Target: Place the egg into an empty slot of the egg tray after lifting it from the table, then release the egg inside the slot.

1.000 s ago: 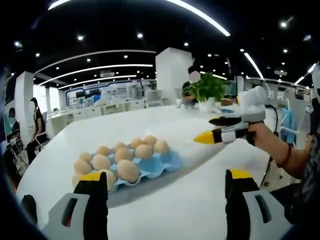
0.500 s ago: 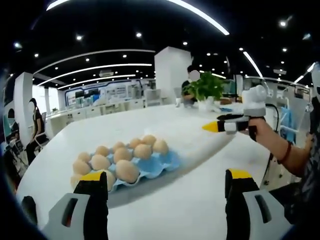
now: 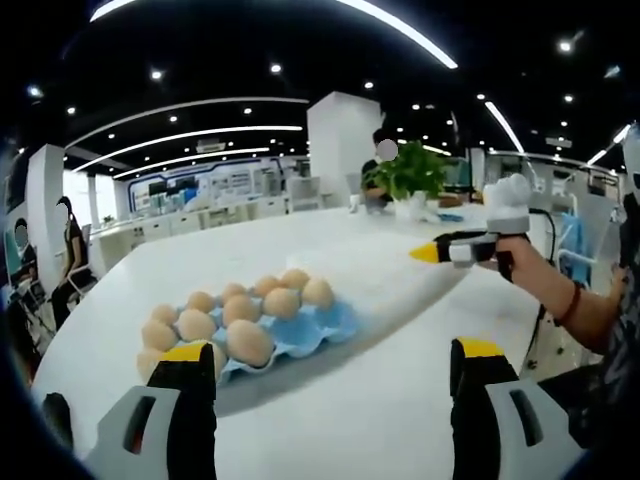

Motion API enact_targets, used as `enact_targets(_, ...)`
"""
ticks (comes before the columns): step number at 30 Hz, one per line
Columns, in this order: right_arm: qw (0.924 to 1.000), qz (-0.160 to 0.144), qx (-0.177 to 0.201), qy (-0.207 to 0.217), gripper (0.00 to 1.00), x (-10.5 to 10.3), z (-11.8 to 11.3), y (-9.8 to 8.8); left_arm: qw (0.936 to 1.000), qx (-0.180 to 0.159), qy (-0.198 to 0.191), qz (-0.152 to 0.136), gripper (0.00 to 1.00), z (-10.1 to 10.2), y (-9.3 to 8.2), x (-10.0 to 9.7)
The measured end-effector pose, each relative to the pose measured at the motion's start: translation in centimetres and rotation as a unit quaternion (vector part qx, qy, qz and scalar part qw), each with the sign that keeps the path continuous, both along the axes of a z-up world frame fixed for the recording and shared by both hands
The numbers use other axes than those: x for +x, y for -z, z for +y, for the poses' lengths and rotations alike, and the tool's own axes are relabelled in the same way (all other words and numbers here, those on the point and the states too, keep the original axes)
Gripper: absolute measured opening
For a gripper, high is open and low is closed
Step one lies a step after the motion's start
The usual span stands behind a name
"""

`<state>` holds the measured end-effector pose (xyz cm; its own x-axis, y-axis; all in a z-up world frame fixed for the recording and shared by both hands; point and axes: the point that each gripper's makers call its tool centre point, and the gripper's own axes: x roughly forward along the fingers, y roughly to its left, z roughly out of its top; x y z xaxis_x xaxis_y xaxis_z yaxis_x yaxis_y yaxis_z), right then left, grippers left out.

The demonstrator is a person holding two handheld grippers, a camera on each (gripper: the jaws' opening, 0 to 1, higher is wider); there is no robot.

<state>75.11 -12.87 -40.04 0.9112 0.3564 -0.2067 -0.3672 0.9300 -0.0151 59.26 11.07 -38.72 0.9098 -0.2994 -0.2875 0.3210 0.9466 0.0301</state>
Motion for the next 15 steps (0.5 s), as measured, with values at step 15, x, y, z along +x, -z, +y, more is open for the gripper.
enact_targets(15,0.9957,0.036,0.033,0.079,0.34,0.5,-1.6,1.7,1.0,0.004,0.004,0.004,0.99,-0.1,0.4,0.1)
